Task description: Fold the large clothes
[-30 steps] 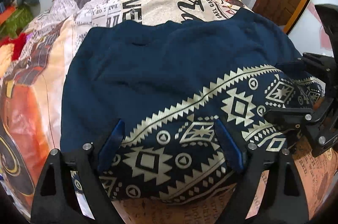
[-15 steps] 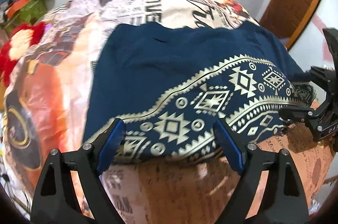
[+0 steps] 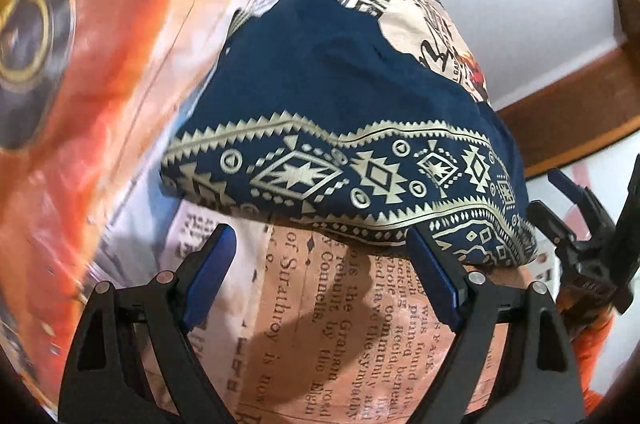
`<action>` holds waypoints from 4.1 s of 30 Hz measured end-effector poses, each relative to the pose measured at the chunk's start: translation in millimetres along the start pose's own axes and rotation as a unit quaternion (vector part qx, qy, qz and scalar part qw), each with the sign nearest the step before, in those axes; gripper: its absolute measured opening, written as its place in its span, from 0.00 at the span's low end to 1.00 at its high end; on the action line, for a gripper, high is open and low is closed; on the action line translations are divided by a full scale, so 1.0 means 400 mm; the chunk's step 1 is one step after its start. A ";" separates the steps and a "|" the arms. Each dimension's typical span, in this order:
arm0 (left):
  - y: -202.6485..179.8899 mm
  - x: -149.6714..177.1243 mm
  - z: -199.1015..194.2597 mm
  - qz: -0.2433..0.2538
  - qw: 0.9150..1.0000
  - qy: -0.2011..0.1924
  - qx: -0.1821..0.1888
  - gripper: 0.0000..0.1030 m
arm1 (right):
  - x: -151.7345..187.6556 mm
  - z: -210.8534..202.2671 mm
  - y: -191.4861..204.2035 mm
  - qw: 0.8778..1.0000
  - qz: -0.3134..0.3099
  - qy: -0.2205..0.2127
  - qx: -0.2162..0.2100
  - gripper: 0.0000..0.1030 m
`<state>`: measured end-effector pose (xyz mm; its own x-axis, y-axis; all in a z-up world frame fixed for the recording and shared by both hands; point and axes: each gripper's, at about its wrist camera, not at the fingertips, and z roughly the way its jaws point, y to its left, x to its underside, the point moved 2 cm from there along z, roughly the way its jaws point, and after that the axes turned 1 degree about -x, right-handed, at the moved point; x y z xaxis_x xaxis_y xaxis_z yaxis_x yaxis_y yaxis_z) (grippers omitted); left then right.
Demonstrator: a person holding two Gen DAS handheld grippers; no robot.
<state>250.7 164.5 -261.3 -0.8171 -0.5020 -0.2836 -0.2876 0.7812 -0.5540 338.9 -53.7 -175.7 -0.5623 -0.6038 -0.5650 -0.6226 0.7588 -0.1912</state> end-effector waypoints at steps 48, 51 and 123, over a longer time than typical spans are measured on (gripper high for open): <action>-0.150 -0.175 -0.090 0.110 0.964 -0.209 -0.121 0.09 | -0.089 0.293 0.067 0.981 0.093 0.123 -0.122 1.00; -0.201 -0.174 -0.088 0.131 0.963 -0.211 -0.106 0.09 | -0.081 0.301 0.075 0.981 0.079 0.126 -0.122 1.00; -0.469 -0.045 -0.126 0.317 0.935 -0.116 -0.108 0.71 | 0.126 -0.142 -0.313 0.949 0.290 -0.024 -0.121 1.00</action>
<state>294.2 45.6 -113.0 -0.7347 0.0410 -0.6772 0.1036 0.9932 -0.0523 357.6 -193.1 -134.5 -0.8269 -0.0845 -0.5560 -0.3249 0.8787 0.3497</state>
